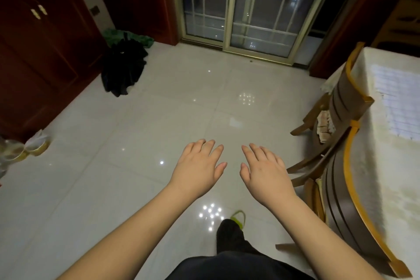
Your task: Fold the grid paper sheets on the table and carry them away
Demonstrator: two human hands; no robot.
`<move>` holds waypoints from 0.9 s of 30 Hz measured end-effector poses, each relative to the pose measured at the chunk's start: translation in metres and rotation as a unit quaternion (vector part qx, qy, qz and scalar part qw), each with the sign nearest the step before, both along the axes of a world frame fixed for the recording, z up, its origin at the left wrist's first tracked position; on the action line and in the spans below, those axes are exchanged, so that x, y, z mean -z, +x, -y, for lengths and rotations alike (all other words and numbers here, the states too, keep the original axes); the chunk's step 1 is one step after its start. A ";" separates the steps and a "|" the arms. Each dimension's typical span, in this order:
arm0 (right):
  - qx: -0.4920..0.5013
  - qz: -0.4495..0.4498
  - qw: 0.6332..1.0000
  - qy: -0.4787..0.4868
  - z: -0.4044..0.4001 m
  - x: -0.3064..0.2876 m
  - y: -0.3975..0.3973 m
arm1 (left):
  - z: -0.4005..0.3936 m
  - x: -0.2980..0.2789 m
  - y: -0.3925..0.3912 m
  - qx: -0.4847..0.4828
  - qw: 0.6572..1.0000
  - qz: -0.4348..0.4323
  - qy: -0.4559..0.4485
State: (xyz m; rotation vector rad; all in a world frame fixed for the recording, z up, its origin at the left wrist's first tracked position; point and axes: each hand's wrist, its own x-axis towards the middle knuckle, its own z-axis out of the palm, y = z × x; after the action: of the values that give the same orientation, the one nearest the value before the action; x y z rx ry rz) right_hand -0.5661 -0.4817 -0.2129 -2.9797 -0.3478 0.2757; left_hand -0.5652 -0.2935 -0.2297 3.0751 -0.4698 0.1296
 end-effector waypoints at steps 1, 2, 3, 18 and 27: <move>0.007 -0.003 1.000 0.003 0.007 0.002 0.016 | 0.008 0.001 0.019 0.007 1.000 -0.004 0.004; 0.014 -0.006 1.000 0.006 0.015 0.003 0.031 | 0.016 0.001 0.036 0.015 1.000 -0.009 0.008; 0.021 -0.005 1.000 0.008 0.024 0.004 0.047 | 0.024 0.001 0.053 0.022 1.000 -0.011 0.014; 0.109 -0.031 0.993 0.021 0.126 0.006 0.219 | 0.134 -0.007 0.259 0.109 0.990 -0.071 0.044; 0.163 -0.028 0.986 0.007 0.146 0.011 0.340 | 0.156 0.008 0.396 0.168 0.980 -0.097 0.038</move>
State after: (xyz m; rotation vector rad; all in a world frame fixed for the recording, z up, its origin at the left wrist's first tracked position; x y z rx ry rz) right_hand -0.2264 -0.6282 -0.2238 -2.9434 0.1455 0.3156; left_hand -0.1689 -0.4493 -0.2381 2.9799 -0.9888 -0.1985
